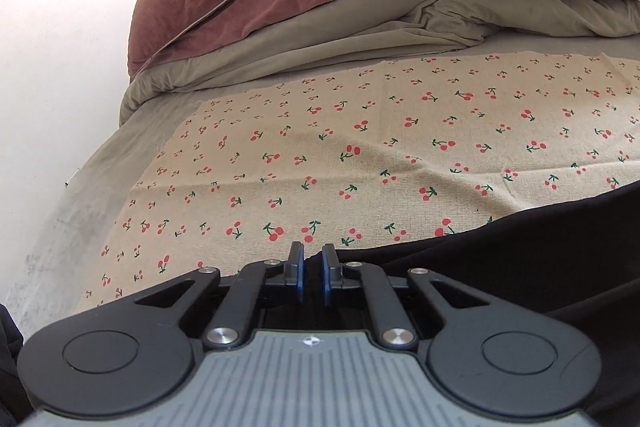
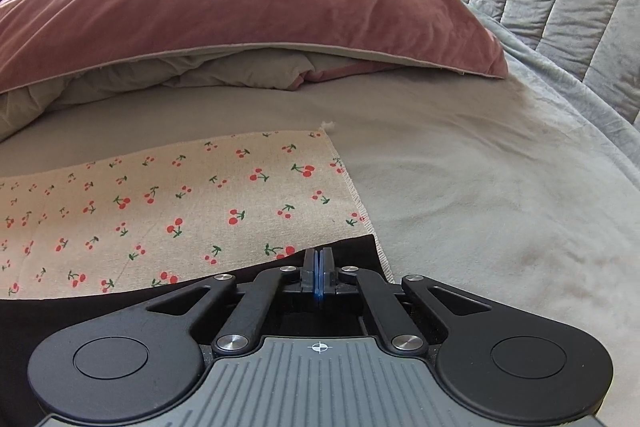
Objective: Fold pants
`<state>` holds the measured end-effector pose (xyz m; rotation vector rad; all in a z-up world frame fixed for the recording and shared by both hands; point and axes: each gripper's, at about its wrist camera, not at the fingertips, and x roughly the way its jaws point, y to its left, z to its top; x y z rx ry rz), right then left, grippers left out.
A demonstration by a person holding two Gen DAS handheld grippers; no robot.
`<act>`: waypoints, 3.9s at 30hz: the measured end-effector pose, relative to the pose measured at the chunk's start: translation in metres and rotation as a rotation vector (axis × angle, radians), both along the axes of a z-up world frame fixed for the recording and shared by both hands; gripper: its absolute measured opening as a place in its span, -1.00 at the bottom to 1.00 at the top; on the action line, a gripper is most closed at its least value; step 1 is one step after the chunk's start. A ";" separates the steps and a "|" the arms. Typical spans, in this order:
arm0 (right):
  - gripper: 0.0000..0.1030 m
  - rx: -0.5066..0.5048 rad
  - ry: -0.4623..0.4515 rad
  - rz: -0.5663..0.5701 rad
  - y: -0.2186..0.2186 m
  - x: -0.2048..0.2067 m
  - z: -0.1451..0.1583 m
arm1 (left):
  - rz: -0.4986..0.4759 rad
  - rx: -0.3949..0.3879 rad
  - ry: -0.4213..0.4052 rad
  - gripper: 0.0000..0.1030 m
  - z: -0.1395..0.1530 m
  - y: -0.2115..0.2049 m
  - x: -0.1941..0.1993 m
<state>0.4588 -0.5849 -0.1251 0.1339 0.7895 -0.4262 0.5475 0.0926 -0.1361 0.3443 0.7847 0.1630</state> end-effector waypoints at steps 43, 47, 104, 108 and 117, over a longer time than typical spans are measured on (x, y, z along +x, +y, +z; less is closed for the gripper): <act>-1.00 0.154 -0.359 -0.056 0.007 -0.371 0.139 | -0.117 -0.360 -0.277 -0.77 0.108 0.087 -0.261; -1.00 0.210 -0.193 -0.084 0.016 -0.435 0.058 | -0.151 -0.196 -0.148 -0.81 0.054 0.086 -0.304; -0.95 0.493 -0.142 -0.309 0.037 -0.508 -0.016 | 0.278 -0.631 -0.073 -0.35 -0.010 0.144 -0.351; -0.95 0.412 -0.115 -0.281 0.048 -0.504 -0.010 | 0.271 -0.563 -0.113 -0.11 -0.006 0.137 -0.352; -0.89 0.386 -0.084 -0.241 0.056 -0.521 -0.017 | 0.270 -0.511 -0.076 0.72 -0.011 0.145 -0.363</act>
